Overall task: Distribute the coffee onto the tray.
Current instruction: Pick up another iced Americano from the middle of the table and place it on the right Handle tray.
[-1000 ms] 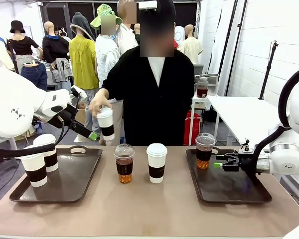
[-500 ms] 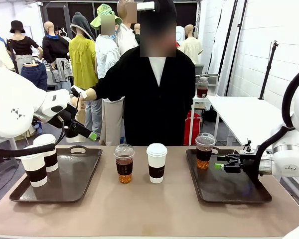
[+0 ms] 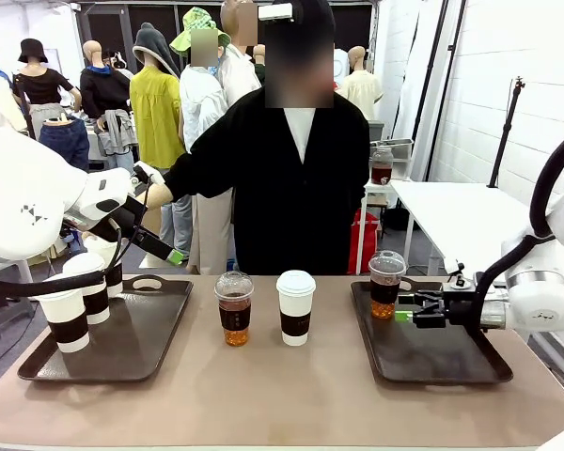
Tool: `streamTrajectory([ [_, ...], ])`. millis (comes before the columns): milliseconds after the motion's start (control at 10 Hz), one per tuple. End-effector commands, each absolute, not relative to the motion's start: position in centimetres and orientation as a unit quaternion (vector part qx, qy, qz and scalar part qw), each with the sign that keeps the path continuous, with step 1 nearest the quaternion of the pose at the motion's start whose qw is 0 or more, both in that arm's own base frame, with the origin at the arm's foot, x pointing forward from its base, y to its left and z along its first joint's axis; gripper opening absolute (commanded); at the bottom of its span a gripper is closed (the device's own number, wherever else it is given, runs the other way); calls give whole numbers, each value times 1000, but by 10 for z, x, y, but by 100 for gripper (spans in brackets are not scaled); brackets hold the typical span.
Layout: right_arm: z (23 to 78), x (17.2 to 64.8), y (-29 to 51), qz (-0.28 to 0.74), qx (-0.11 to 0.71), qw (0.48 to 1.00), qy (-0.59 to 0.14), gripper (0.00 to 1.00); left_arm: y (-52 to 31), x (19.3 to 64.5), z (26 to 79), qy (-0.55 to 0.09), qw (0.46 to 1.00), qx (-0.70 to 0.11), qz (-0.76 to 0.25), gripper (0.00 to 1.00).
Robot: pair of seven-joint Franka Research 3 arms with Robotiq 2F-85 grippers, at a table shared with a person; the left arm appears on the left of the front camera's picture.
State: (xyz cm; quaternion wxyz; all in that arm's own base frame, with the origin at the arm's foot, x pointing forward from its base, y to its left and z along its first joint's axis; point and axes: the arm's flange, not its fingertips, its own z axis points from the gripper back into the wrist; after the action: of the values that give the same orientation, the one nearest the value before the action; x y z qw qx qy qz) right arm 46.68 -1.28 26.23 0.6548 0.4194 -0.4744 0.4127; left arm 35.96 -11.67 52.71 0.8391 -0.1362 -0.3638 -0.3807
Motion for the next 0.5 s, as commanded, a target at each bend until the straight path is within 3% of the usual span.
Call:
streamTrajectory([
  [0, 258, 464, 3, 436, 417, 648, -464, 100, -115, 360, 526, -361, 840, -139, -380, 100],
  [400, 250, 476, 28, 459, 430, 633, -451, 100, -115, 360, 526, -361, 840, -139, -380, 100],
])
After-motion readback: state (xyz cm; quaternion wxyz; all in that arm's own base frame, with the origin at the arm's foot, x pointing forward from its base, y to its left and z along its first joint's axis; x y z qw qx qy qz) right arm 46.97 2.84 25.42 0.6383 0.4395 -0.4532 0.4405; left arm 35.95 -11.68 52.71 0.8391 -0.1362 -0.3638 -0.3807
